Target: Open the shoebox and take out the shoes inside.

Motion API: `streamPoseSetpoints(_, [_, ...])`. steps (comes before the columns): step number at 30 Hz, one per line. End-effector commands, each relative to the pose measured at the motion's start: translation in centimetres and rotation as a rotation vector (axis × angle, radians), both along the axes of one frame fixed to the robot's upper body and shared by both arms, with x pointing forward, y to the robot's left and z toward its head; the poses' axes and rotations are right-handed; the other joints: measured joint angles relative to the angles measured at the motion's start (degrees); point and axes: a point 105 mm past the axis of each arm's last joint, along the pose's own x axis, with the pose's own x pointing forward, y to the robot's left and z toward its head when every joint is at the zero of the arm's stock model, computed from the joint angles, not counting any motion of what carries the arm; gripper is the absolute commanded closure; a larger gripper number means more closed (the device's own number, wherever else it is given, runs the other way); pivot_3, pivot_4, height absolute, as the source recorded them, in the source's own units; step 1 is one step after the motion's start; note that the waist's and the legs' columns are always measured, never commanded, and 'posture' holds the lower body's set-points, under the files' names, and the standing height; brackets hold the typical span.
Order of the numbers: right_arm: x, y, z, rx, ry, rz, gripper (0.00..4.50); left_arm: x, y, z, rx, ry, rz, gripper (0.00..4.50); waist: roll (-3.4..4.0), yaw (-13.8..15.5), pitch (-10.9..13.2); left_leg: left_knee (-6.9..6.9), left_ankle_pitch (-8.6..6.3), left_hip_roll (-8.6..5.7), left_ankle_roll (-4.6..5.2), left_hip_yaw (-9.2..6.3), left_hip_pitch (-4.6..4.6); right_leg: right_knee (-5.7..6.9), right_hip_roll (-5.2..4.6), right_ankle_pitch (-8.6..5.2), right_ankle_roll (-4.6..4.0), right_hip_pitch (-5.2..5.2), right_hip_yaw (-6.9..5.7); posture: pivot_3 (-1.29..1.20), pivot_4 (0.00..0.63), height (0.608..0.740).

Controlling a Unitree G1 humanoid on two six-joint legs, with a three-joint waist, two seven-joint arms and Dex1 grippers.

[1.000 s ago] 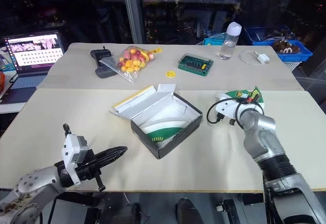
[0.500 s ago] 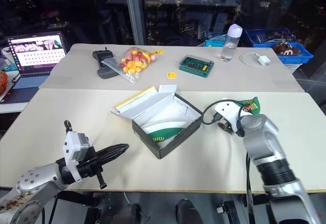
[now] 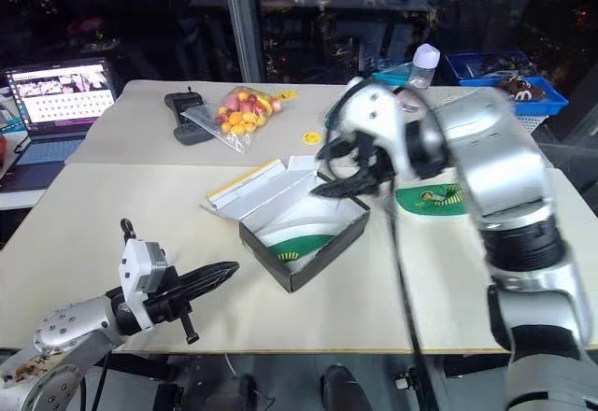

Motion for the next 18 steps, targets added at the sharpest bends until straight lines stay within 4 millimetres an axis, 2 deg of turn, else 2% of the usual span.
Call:
streamPoseSetpoints(1, [0.3, 0.3, -1.2, -0.053, -0.022, 0.012, 1.24, -0.3, -0.2, 0.4, -0.004, -0.020, -0.003, 4.50, 0.00, 0.31, 0.00, 0.01, 0.00, 0.00, 0.00, -0.02, -0.04, 0.00, 0.00, 0.00, 0.00, -0.02, -0.03, 0.00, 0.150, 0.712])
streamPoseSetpoints(8, [4.2, -0.7, -6.1, -0.215, -0.059, -0.106, 1.24, -0.5, -0.2, 0.4, -0.007, -0.015, 0.014, 4.50, 0.00, 0.44, 0.00, 0.03, 0.00, 0.01, 0.00, 0.00, 0.01, 0.03, 0.00, 0.01, -0.04, -0.04, -0.04, 0.00, 0.150, 0.712])
streamPoseSetpoints(15, [5.4, -0.4, -8.8, -0.288, -0.072, -0.130, 1.24, -0.6, 0.0, 0.3, -0.006, -0.008, 0.027, 4.50, 0.01, 0.29, 0.00, 0.01, 0.00, 0.02, 0.00, -0.01, -0.04, 0.05, 0.01, 0.02, -0.03, -0.10, -0.05, 0.00, 0.150, 0.712])
streamPoseSetpoints(18, [6.0, 0.0, -9.1, -0.278, -0.079, -0.158, 1.24, -0.6, 0.0, 0.3, -0.007, -0.008, 0.030, 4.50, 0.01, 0.29, 0.00, 0.02, 0.00, 0.01, 0.00, -0.01, -0.03, 0.05, 0.01, 0.02, -0.03, -0.09, -0.04, 0.00, 0.150, 0.712])
